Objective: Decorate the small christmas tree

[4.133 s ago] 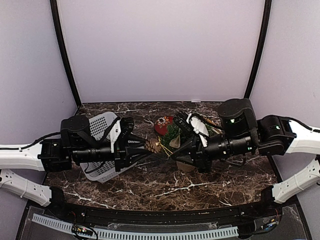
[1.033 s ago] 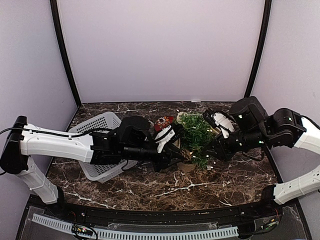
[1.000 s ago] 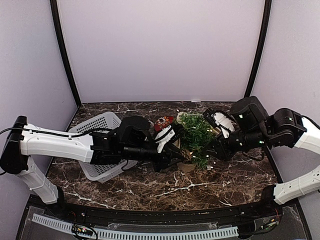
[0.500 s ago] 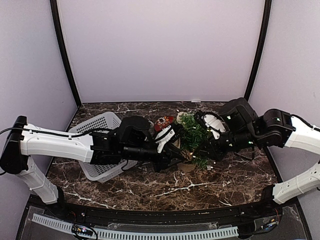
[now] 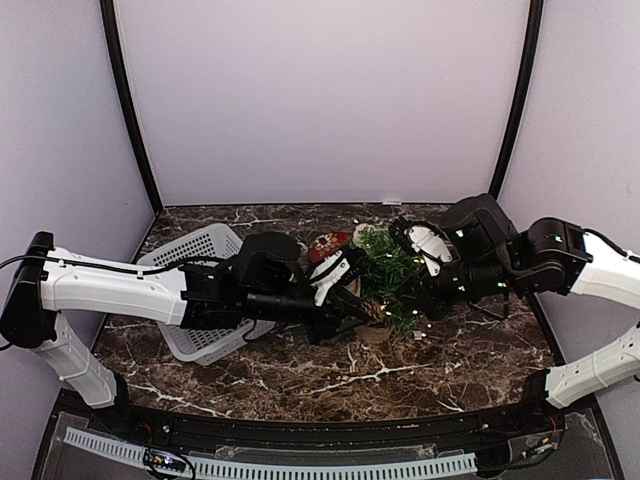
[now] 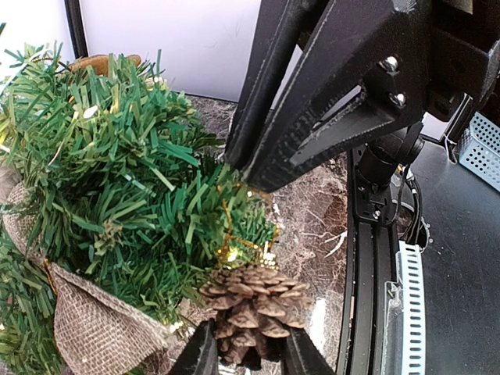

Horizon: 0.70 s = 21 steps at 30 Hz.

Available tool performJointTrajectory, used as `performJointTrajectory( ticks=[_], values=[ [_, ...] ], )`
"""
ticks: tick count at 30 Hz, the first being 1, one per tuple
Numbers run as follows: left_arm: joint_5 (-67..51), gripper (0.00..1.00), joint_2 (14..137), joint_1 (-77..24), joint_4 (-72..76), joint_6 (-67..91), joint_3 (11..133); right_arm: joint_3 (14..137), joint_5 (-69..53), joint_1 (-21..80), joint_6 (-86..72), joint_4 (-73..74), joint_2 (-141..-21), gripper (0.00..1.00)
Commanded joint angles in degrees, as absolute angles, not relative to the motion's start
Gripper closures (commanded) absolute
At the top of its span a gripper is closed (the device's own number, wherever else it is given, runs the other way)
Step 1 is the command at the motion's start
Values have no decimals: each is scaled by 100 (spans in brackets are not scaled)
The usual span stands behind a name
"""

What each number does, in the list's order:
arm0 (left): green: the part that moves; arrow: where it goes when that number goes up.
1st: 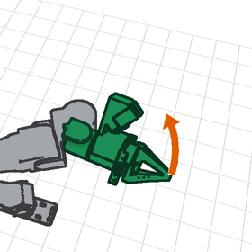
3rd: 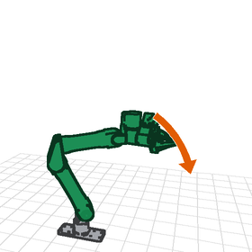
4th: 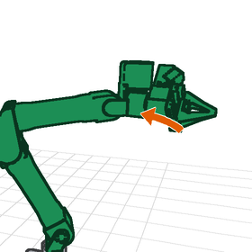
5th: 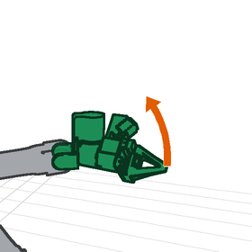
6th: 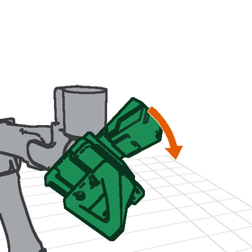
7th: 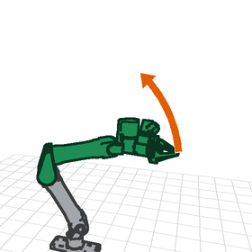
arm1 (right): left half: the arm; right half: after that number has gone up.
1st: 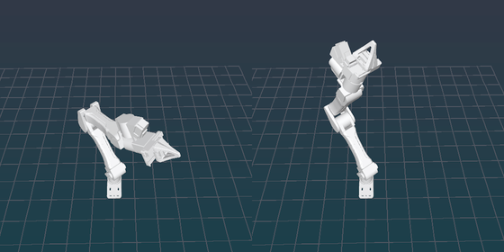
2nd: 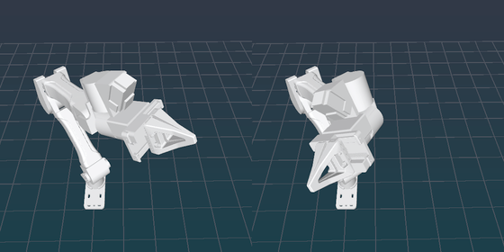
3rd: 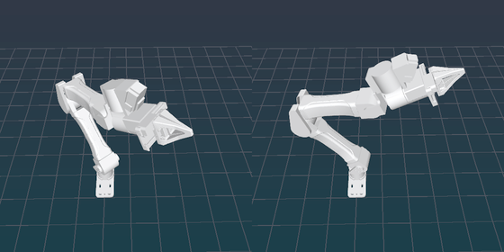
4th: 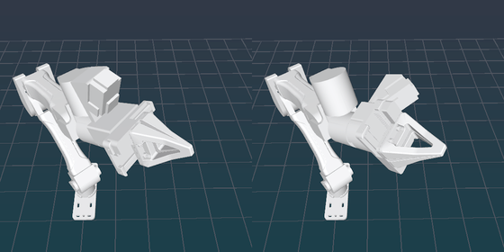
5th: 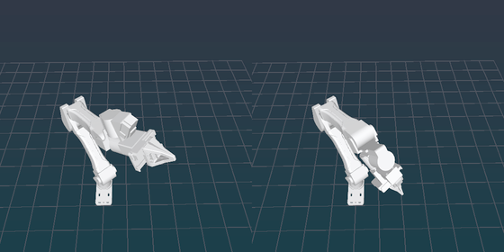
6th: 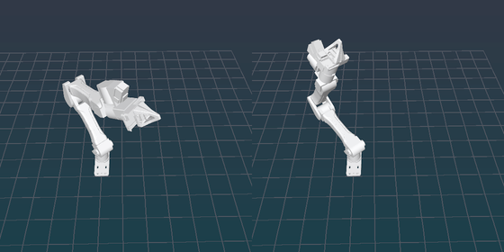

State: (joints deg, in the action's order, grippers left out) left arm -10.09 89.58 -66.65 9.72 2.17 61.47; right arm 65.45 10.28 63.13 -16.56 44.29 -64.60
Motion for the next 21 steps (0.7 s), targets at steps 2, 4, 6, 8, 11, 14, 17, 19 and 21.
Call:
performJointTrajectory(
  ticks=[2, 4, 6, 8, 11, 14, 17, 19, 21],
  values=[
    [-1068, 72, 8862, -6662, 1015, 269, 6210, 6476, 1079, 6284, -1618, 4260, -6515, 85],
    [-1064, 72, 8878, -6660, 1019, 279, 6210, 6453, 1151, 6284, -1634, 4302, -6536, 87],
    [-1076, 72, 8896, -6662, 1019, 280, 6195, 6452, 1285, 6284, -1661, 4368, -6550, 89],
    [-1076, 72, 8929, -6662, 1020, 281, 6193, 6451, 1344, 6284, -1674, 4413, -6582, 90],
    [-1084, 72, 8979, -6662, 1024, 282, 6202, 6438, 1407, 6282, -1693, 4448, -6659, 90],
    [-1096, 72, 9012, -6662, 1020, 270, 6223, 6451, 1524, 6284, -1735, 4477, -6704, 90],
    [-1101, 71, 9034, -6662, 1016, 264, 6224, 6498, 1553, 6282, -1745, 4500, -6631, 96],
    [-1118, 72, 9035, -6662, 1019, 264, 6224, 6529, 1486, 6284, -1728, 4465, -6559, 100],
    [-1119, 72, 9042, -6662, 1032, 265, 6223, 6526, 1391, 6284, -1716, 4395, -6469, 100]
  ],
)
